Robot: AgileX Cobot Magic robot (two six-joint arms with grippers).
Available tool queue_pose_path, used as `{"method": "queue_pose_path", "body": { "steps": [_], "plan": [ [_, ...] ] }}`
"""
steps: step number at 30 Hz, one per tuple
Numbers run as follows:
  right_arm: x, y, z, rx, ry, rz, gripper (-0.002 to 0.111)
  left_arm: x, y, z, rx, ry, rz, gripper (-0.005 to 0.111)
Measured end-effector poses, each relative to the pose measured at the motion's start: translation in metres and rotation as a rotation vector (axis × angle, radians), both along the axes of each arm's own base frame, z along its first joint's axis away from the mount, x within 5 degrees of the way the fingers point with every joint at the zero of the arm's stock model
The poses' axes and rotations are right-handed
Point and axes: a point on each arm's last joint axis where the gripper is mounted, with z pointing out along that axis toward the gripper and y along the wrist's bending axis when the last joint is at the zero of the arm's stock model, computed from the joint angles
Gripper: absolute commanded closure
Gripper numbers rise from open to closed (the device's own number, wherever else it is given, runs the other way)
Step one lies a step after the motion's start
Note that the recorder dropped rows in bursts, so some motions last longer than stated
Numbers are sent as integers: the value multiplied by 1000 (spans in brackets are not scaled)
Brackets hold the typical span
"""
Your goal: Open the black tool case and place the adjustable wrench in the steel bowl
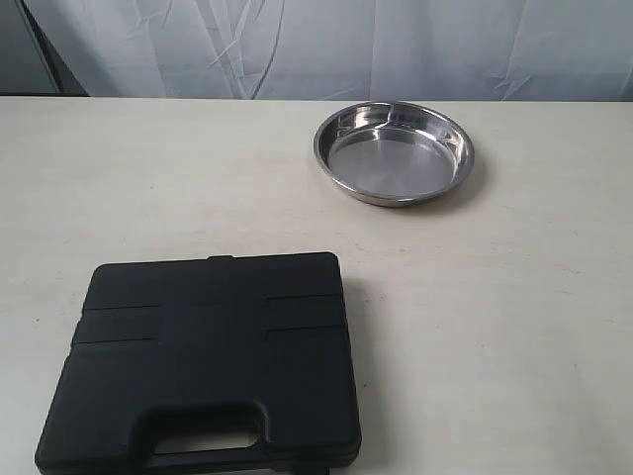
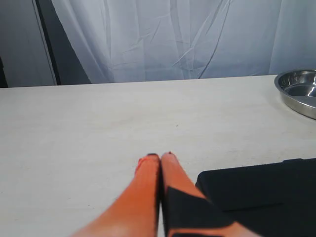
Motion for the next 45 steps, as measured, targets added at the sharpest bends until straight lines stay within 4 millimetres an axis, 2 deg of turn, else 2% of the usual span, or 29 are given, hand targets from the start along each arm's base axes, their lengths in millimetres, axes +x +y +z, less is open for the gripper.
{"method": "queue_pose_path", "body": {
  "steps": [12, 16, 18, 21, 24, 26, 29, 32, 35, 38, 41, 45],
  "plan": [
    [0, 0, 0, 0, -4, -1, 109, 0, 0, 0, 0, 0, 0, 107],
    [2, 0, 9, 41, -106, -14, 109, 0, 0, 0, 0, 0, 0, 107],
    [3, 0, 18, 184, -203, -37, 109, 0, 0, 0, 0, 0, 0, 107],
    [3, -5, 31, 489, -351, -105, 109, 0, 0, 0, 0, 0, 0, 107],
    [2, -9, 33, 770, -393, -160, 109, 0, 0, 0, 0, 0, 0, 107],
    [2, -8, 33, 867, -383, -164, 109, 0, 0, 0, 0, 0, 0, 107],
    [2, -5, 37, 918, -358, -136, 109, 0, 0, 0, 0, 0, 0, 107],
    [1, -3, 43, 852, -359, -109, 109, 0, 0, 0, 0, 0, 0, 107],
    [0, -1, 58, 712, -371, -68, 109, 0, 0, 0, 0, 0, 0, 107],
    [0, 3, 85, 538, -348, -15, 109, 0, 0, 0, 0, 0, 0, 107],
    [7, 8, 122, 300, -255, 53, 109, 0, 0, 0, 0, 0, 0, 107],
    [35, 14, 170, -23, -68, 184, 109, 0, 0, 0, 0, 0, 0, 107]
  ]
}}
